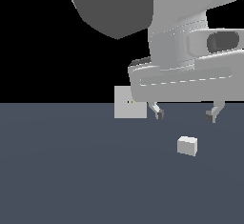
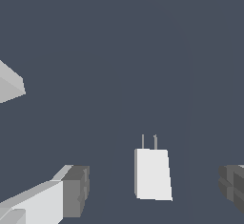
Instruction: Plug the charger into the wall socket.
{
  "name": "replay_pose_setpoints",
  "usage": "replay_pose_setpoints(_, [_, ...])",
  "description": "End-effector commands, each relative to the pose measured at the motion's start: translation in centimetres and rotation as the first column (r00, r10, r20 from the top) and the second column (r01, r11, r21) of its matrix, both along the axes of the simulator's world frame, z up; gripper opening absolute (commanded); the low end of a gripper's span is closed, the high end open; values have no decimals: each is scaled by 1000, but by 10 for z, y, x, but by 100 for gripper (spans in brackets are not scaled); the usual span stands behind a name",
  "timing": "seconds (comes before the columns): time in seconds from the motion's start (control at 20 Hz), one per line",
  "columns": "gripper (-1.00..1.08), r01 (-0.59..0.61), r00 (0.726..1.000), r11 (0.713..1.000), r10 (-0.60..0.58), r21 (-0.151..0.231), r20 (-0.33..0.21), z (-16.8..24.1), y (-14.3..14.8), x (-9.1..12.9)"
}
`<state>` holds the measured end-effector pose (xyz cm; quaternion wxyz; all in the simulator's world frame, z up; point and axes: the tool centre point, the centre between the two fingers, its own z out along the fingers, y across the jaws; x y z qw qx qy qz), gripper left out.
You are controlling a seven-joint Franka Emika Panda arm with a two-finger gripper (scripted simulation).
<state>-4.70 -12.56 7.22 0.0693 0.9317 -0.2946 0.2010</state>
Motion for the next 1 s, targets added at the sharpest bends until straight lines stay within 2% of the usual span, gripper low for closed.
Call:
replay_pose_setpoints(0.0, [100,23,1000,1000,-23,-6,16,-4,-4,-2])
replay_pose_setpoints(0.6, [100,47,998,999,-47,-9,29,-14,-8,-4])
replay_pose_setpoints(0.95, [100,50,998,999,-50,-7,30,-41,-8,-5])
